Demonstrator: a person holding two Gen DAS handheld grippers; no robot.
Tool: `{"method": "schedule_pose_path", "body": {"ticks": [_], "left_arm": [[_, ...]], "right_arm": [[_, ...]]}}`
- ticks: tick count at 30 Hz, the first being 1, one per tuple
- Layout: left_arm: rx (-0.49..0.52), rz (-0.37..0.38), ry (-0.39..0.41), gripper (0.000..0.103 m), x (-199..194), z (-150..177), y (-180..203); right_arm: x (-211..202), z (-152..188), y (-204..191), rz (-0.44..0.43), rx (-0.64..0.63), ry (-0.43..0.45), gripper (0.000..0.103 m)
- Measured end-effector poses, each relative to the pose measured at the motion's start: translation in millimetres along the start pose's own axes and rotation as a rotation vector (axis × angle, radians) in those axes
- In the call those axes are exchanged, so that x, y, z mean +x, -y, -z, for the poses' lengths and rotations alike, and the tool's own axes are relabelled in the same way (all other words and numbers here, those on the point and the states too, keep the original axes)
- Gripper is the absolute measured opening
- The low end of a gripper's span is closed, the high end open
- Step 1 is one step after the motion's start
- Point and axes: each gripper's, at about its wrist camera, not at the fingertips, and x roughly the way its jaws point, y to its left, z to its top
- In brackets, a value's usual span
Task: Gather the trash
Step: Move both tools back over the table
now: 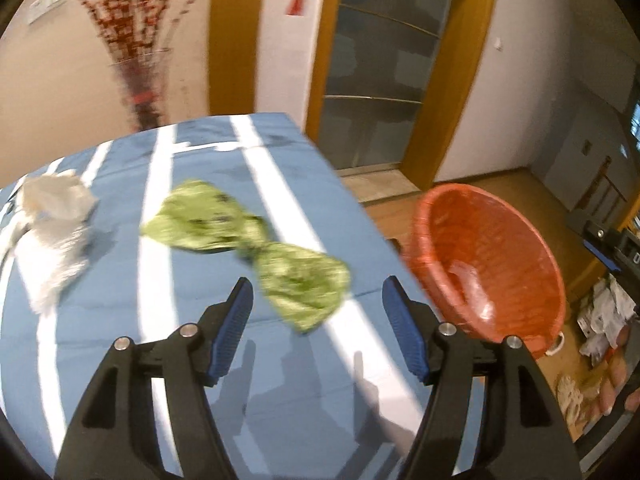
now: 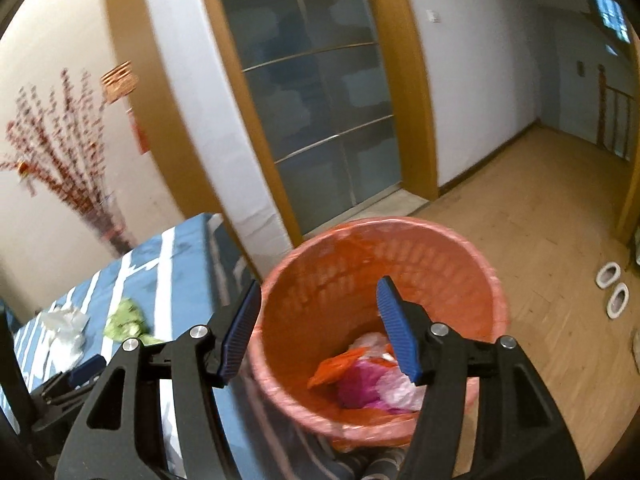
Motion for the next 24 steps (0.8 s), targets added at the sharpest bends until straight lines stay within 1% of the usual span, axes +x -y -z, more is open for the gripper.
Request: {"method": "schedule_pose_path", "body": {"ticks": [4, 13, 19, 24], "left_arm": [[-0.041, -0.049, 0.011, 0.066, -12, 3, -32], [-0.114, -0.157, 0.021, 0.067, -33, 15, -105], [-0.164, -0.239, 0.027, 0.067, -47, 23, -156], [-0.213, -0.272, 0.027, 0.067, -54, 28, -189]], "right_arm": [[2, 4, -26, -0.042, -0.049, -0.020, 0.061], [21, 23, -94, -0.153, -0.164, -0.112, 0.061], [48, 42, -143, -0.221, -0.251, -0.198, 0.061], [71, 53, -171, -0.242, -0.303, -0.259, 0.061]]}}
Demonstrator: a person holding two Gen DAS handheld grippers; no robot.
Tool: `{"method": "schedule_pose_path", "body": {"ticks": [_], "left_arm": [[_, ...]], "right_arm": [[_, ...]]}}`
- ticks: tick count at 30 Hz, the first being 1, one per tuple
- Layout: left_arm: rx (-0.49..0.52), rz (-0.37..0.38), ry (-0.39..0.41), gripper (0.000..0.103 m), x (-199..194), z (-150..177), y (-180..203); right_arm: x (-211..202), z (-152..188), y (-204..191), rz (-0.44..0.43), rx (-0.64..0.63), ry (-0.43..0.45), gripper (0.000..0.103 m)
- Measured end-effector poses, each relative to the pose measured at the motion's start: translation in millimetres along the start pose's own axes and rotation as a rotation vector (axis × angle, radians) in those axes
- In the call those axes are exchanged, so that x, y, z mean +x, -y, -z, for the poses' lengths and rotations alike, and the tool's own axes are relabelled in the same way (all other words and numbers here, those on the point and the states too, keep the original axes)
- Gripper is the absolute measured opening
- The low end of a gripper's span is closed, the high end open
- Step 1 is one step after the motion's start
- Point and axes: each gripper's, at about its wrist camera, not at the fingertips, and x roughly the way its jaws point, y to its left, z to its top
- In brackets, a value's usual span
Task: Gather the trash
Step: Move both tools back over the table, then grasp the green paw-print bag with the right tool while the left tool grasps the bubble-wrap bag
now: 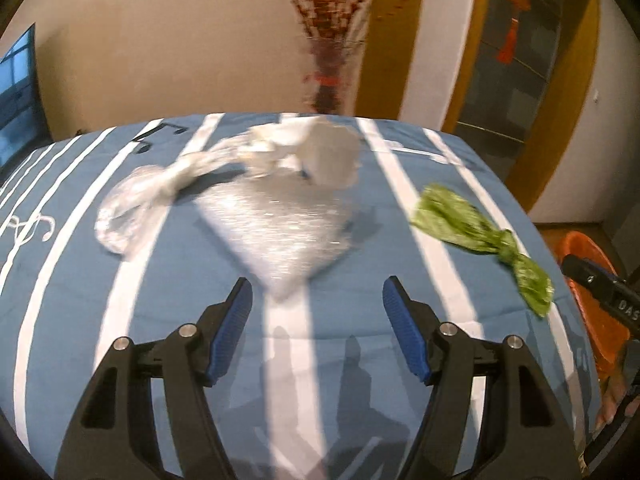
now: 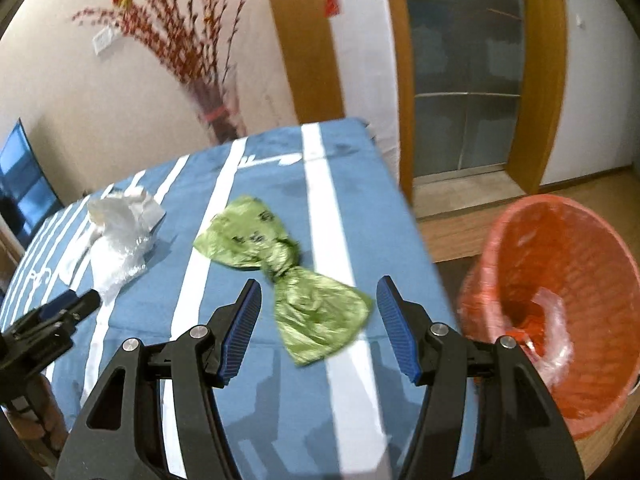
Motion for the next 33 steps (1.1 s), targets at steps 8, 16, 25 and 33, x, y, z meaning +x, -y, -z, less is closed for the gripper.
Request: {"method": "schedule_pose_path", "body": {"ticks": [8, 16, 25, 33], "left_arm": [[-0.068, -0.009, -0.003, 0.067, 2, -2, -34], [-0.118, 0.011, -0.021, 0.067, 17, -12, -44], [-0.179, 0.021, -0.074, 0.067, 48, -25, -46], [-0.196, 0.021, -0.092, 0.048, 64, -31, -42]], "right_arm": [[39, -12, -25, 0.003, -0.044, -0.058, 0.060], [64, -18, -34, 0.028, -0.062, -0.102, 0.054], [68, -12, -36, 0.052, -0.098, -0.128, 0.021], [62, -5, -32, 0.042, -0.088, -0.120, 0.020]]}}
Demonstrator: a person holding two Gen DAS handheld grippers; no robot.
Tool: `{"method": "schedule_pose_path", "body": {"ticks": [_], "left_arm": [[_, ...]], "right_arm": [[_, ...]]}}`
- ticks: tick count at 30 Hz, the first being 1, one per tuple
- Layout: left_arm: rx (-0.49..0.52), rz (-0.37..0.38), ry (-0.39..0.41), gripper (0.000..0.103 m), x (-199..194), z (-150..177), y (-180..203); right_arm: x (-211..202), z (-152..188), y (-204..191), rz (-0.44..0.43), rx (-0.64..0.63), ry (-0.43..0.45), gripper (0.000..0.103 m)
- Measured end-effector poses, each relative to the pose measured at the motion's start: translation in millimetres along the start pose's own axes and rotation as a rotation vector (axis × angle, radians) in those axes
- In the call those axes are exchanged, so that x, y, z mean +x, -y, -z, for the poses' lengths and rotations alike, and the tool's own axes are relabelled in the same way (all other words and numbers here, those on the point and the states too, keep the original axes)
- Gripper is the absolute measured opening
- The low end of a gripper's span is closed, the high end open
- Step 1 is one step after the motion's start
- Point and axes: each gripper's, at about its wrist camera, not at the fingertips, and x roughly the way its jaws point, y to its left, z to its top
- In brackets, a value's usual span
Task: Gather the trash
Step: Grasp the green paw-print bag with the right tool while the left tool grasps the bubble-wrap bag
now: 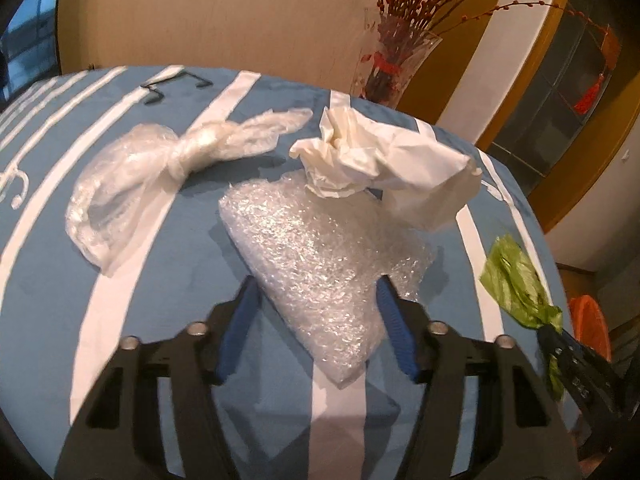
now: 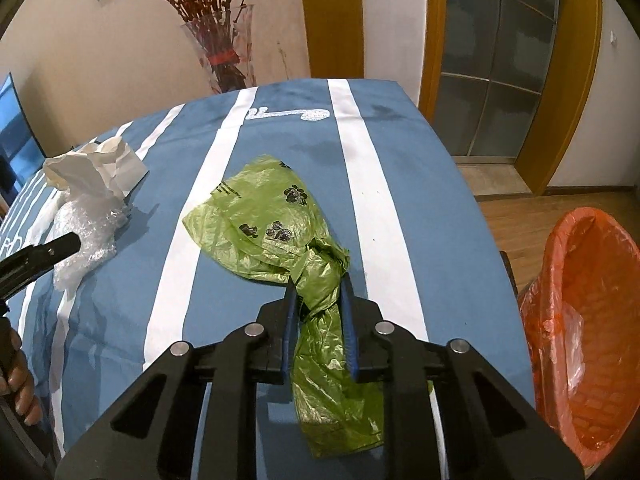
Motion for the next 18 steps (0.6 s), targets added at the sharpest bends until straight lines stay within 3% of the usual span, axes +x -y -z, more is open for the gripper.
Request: {"method": "schedule_pose_path", "body": {"ticks": [3, 6, 18], "left_arm": [[0.013, 0.007, -0.001, 0.029, 1, 1, 2], [0.026, 0.015, 0.009, 0.020, -6, 4, 4], [0.127, 0.075, 0.081, 0.018, -75, 39, 28]], "right_arm": [[-1, 2, 1, -0.004, 0.006, 0.000, 0.020], [-6, 5, 3, -0.007, 0.013, 0.004, 0.020], [-60, 24, 21, -0.029, 0.061, 0.077, 0.020]]}}
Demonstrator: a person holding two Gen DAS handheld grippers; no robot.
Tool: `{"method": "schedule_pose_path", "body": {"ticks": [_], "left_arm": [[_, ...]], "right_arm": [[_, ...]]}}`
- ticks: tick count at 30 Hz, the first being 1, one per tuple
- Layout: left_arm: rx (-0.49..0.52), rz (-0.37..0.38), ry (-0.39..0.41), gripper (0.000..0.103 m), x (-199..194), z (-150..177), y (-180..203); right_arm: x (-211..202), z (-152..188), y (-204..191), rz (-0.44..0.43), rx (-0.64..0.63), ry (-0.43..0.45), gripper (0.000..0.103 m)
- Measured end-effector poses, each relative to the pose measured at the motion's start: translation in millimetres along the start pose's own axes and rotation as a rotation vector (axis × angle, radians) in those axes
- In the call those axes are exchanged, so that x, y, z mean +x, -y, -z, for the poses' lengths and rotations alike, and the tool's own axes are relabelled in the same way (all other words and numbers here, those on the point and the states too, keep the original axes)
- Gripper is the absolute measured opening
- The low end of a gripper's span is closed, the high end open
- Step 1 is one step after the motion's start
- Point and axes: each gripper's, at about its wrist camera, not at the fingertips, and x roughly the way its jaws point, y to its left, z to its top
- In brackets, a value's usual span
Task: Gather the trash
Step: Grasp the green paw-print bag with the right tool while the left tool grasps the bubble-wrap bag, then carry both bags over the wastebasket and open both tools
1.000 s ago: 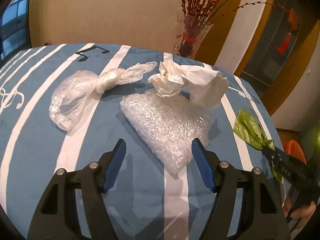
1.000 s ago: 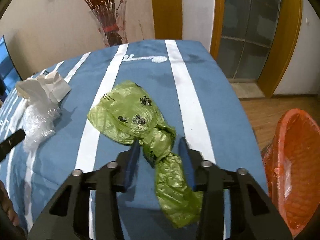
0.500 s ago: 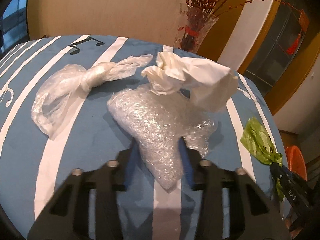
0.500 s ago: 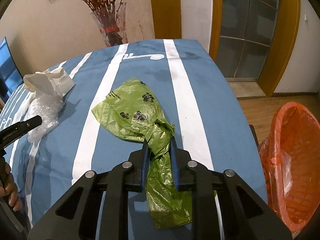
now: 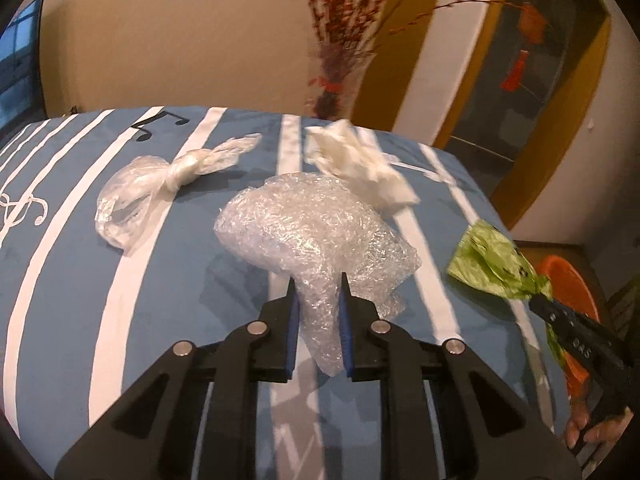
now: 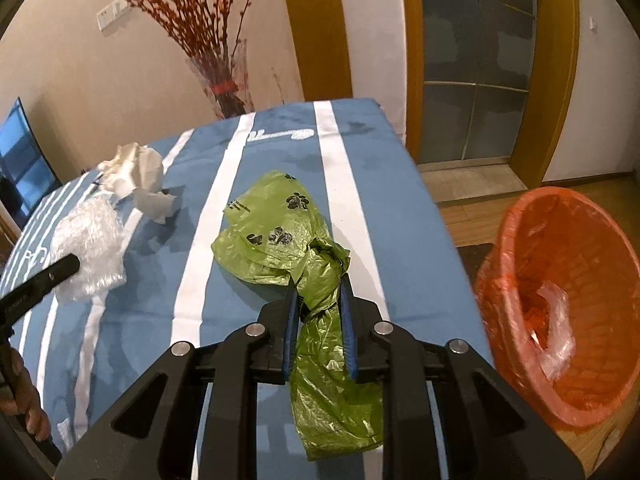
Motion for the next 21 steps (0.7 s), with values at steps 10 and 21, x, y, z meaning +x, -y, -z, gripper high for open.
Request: {"method": "schedule_pose_path", "body": {"ticks": [10, 21], "left_arm": [[0.100, 0.100, 0.018, 0.018, -40, 26, 59], [0.154, 0.182, 0.024, 0.018, -52, 37, 118]], "right_arm": [[-64, 15, 29, 0.027, 0.052, 0.104, 0.019], [-125, 26, 72, 0.080, 0.132, 0.227, 0.020]]}}
